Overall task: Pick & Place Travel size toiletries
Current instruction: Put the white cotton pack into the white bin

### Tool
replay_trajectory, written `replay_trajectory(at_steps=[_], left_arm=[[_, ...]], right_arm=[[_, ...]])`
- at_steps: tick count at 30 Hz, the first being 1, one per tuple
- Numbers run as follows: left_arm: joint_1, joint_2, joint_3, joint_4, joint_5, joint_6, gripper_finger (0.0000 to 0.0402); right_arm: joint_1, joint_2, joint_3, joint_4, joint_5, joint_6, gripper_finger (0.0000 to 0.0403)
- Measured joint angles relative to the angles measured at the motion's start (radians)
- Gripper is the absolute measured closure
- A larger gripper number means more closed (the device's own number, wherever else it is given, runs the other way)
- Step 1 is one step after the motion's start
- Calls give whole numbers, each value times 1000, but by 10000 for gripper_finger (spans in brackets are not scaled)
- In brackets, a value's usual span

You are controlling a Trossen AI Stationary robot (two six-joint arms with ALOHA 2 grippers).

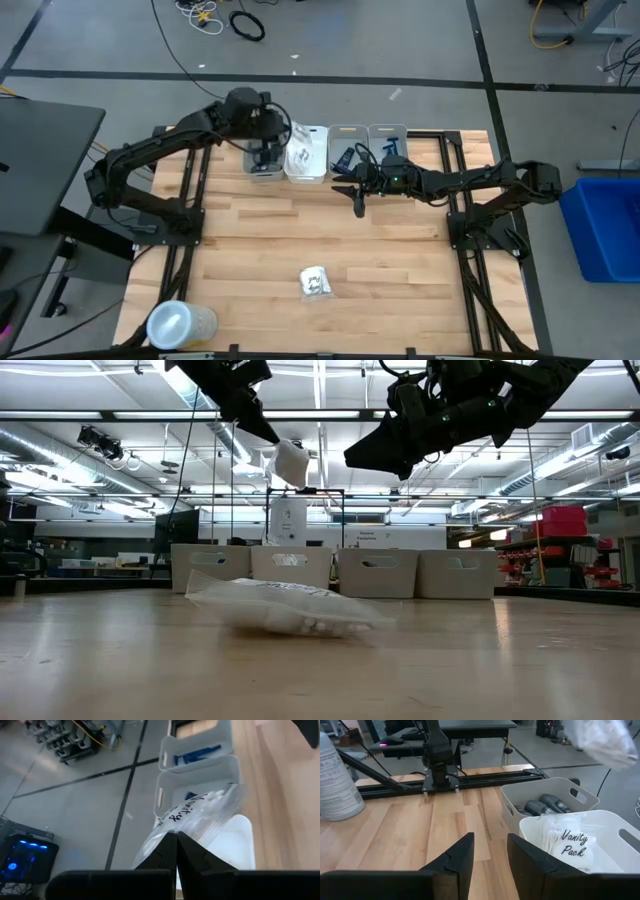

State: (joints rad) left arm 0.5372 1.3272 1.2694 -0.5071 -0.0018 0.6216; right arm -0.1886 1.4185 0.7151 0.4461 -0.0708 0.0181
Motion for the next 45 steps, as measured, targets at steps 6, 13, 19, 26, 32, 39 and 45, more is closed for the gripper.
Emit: replay_trajectory(at_steps=[6, 13, 19, 26, 32, 39, 45], left_arm=[[44, 1, 0, 51, 46, -1, 398], [60, 10, 0, 71, 70, 4, 398], [53, 79, 0, 98, 134, 28, 398], [53, 185, 0, 156, 174, 53, 398], [52, 257, 0, 158, 181, 71, 399], [54, 280, 0, 165, 194, 112, 398], [66, 280, 0, 159, 195, 143, 395]], right_arm=[[0, 0, 0, 0, 0, 0, 279], [0, 0, 0, 0, 18, 0, 279], [0, 0, 0, 0, 18, 0, 281], [-1, 0, 0, 0, 26, 20, 281], [0, 0, 0, -11, 27, 23, 283], [0, 0, 0, -32, 44, 27, 284], [0, 0, 0, -32, 44, 27, 285]])
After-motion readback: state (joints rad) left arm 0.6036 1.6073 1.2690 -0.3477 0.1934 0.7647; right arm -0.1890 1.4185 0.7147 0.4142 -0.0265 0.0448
